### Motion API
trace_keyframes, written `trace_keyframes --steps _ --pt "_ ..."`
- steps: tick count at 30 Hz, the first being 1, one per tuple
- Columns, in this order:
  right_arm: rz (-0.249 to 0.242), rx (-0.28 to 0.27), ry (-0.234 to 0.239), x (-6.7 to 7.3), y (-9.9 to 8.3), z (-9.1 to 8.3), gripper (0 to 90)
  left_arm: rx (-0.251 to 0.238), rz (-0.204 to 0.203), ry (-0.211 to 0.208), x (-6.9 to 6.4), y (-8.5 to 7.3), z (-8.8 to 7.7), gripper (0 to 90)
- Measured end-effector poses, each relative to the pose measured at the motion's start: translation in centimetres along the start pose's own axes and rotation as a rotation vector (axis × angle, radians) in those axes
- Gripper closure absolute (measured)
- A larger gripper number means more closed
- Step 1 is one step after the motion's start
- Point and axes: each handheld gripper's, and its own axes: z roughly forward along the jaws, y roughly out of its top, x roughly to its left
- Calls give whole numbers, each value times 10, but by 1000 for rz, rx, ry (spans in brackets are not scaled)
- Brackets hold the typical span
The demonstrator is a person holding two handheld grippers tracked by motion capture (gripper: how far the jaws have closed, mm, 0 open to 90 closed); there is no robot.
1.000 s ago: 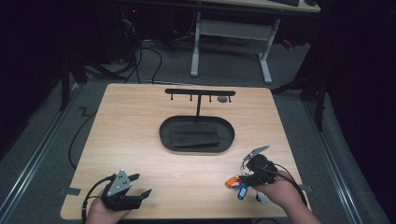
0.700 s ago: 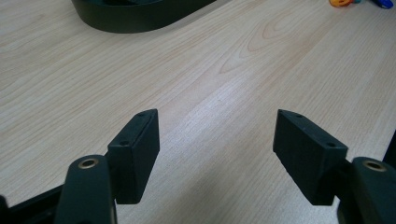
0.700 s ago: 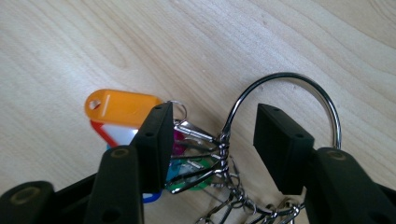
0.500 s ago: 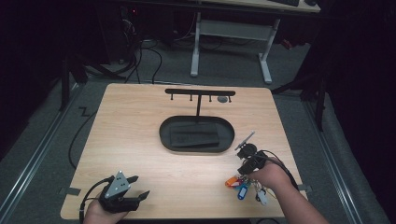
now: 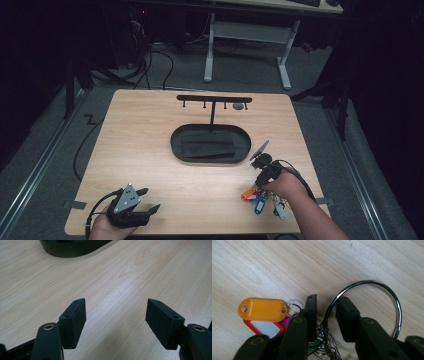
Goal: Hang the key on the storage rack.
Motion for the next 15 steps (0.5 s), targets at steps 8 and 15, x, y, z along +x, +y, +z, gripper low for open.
trace_keyframes --steps 8,15 --pt "-37 -1 3 4 -2 -15 862 4 7 9 0 0 -1 341" --pt "-90 -1 -29 12 -6 -40 865 17 17 9 -1 -1 1 342"
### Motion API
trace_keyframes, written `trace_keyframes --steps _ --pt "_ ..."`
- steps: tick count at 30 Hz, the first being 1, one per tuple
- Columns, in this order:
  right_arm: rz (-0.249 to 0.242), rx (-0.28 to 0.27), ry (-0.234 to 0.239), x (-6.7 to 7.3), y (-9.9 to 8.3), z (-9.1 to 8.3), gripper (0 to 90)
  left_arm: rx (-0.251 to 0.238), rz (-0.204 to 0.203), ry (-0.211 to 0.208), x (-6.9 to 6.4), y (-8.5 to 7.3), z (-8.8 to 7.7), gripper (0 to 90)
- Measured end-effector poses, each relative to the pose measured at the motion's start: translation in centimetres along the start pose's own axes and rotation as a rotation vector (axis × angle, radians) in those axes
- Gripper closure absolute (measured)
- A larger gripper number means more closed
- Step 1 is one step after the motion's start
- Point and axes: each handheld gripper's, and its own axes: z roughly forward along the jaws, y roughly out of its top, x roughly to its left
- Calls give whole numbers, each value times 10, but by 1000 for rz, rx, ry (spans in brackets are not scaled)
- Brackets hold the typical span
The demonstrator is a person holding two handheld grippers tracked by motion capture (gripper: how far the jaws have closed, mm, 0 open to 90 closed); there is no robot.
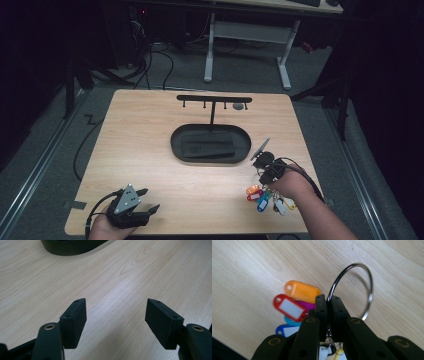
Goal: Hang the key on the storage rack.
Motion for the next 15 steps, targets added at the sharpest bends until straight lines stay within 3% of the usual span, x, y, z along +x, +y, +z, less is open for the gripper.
trace_keyframes --steps 6,7,8,15 --pt "-44 -14 -29 0 -4 -23 873 6 1 -5 0 0 0 342" --pt "-28 -11 -31 1 -5 -26 874 5 1 -5 0 0 0 342" --pt "-51 -17 -37 -1 -6 -30 875 5 1 -4 0 0 0 342" --pt "-55 -27 -51 -4 -12 -50 876 7 1 -3 1 -1 0 342"
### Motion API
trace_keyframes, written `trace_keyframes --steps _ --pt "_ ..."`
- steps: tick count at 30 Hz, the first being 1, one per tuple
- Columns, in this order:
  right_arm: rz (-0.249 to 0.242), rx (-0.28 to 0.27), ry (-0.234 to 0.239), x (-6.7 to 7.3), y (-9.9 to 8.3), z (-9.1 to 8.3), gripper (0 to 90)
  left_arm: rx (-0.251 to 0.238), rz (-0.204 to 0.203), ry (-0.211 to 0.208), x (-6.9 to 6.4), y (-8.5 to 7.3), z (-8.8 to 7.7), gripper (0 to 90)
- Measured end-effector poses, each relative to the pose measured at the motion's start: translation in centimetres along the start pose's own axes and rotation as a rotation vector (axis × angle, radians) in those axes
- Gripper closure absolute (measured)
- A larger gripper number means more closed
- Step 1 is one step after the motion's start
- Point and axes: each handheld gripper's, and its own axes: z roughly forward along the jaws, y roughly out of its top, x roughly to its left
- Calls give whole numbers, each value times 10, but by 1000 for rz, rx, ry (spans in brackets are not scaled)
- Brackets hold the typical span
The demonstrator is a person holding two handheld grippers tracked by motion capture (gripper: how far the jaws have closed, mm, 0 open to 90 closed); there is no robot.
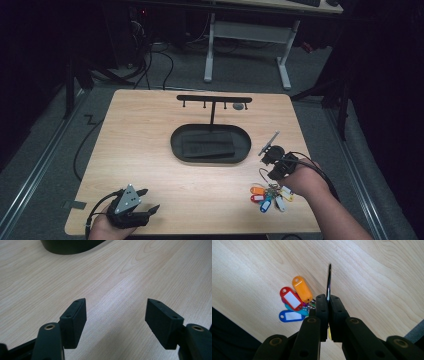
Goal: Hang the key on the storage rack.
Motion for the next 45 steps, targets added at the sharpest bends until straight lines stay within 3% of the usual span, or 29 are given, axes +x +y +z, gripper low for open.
trace_keyframes --steps 15,26,33,45 --pt "20 -31 -16 -7 -5 -38 877 19 33 2 -3 -2 4 326" --pt "0 -74 -39 -11 0 -68 878 17 51 9 -3 -2 5 316" --pt "-9 -116 -28 -11 10 -86 878 -1 32 2 -3 -3 5 314" --pt "-24 -114 -49 -15 31 -91 878 10 39 9 -1 -4 6 310"
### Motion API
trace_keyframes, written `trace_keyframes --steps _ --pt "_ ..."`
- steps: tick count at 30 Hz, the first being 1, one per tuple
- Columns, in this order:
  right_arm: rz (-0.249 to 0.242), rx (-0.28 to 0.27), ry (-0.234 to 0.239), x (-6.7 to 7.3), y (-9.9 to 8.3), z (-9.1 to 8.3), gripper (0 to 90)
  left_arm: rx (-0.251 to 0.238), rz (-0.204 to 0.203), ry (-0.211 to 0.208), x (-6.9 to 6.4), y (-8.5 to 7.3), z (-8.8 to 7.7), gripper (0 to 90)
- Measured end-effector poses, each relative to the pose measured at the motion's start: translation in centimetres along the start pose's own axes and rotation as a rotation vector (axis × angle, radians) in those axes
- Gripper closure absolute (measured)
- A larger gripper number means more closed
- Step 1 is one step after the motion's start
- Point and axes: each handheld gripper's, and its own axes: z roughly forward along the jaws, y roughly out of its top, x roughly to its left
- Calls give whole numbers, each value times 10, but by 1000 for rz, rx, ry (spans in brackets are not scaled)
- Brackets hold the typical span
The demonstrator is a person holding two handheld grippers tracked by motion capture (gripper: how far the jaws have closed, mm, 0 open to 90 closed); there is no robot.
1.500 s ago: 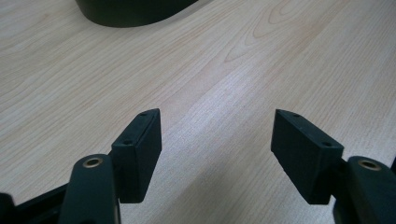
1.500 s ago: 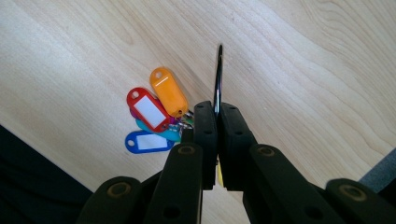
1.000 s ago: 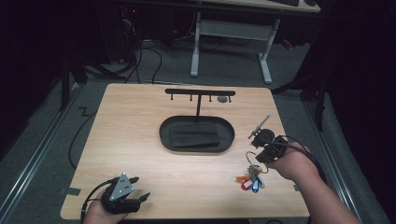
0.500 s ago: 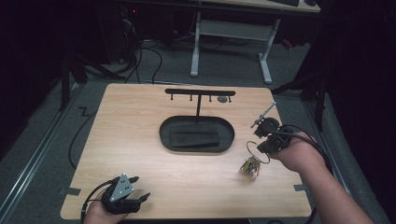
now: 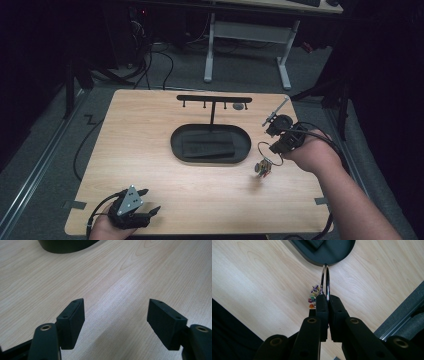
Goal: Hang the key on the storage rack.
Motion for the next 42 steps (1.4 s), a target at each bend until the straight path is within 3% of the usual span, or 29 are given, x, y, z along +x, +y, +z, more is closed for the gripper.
trace_keyframes --steps 15,34,41,42 --pt "13 -41 -2 -11 16 -2 878 -4 3 3 -2 -2 -2 309" --pt "25 -68 -34 -25 72 5 879 4 15 2 -1 -2 -2 308" --pt "56 -69 -31 -32 90 7 879 8 11 0 -1 -3 -3 309" --pt "41 -76 -31 -35 92 8 879 10 11 -2 0 -3 -3 309"
